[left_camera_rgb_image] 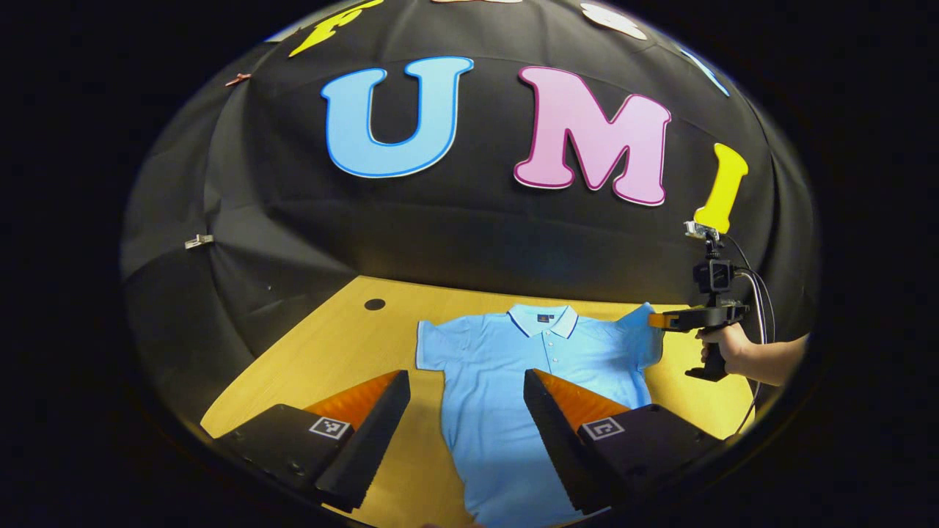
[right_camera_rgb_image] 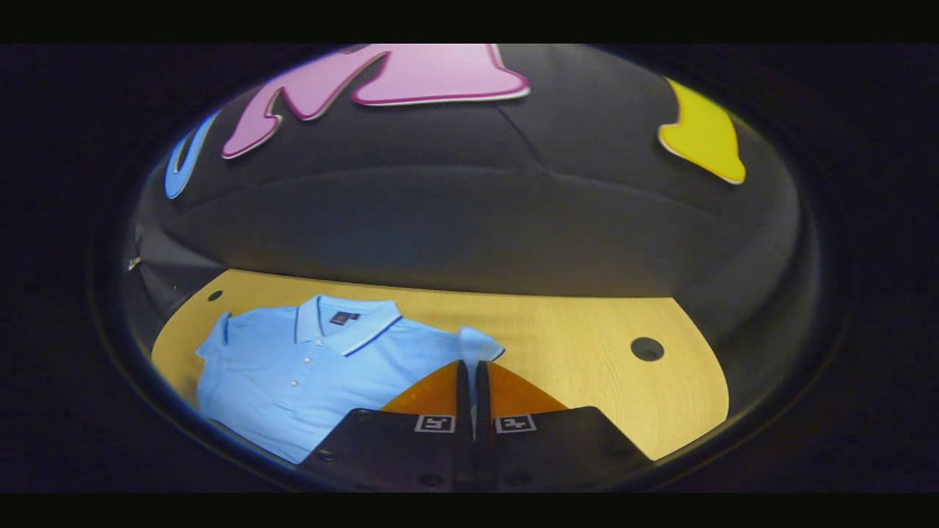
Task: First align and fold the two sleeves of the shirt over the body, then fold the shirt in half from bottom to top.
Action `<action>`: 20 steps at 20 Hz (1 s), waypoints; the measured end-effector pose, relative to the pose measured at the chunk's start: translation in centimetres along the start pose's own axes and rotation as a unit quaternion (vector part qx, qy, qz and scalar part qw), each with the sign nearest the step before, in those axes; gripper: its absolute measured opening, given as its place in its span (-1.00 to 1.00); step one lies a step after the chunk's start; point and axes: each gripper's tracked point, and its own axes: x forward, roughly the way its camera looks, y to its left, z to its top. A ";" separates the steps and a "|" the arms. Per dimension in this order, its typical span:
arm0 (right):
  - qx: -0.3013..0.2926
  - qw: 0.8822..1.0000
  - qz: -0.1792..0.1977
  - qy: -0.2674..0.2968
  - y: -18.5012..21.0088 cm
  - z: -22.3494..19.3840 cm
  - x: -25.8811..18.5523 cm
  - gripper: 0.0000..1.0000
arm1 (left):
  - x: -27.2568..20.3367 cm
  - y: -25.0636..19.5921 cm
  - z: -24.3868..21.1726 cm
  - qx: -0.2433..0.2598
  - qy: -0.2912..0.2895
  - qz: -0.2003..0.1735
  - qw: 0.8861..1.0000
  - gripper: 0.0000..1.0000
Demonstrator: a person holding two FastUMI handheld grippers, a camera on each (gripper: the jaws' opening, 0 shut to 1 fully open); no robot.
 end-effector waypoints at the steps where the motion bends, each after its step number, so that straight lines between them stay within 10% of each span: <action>1: -0.010 1.000 0.008 0.000 1.4 0.3 -0.3 -0.91 | -0.2 0.4 -0.1 -0.001 -0.001 0.003 1.000 0.97; 15: -0.075 0.986 0.148 0.033 19.8 -4.6 0.0 -0.87 | 3.0 4.8 -2.2 -0.033 0.013 0.028 0.999 0.97; 19: -0.060 0.982 0.173 0.043 21.5 -6.0 -0.8 -0.50 | 6.6 5.1 -2.2 -0.039 0.014 0.023 0.999 0.98; 20: -0.058 0.982 0.174 0.040 21.3 -6.0 -1.1 -0.15 | 7.7 5.3 -2.2 -0.035 0.014 0.021 0.999 0.97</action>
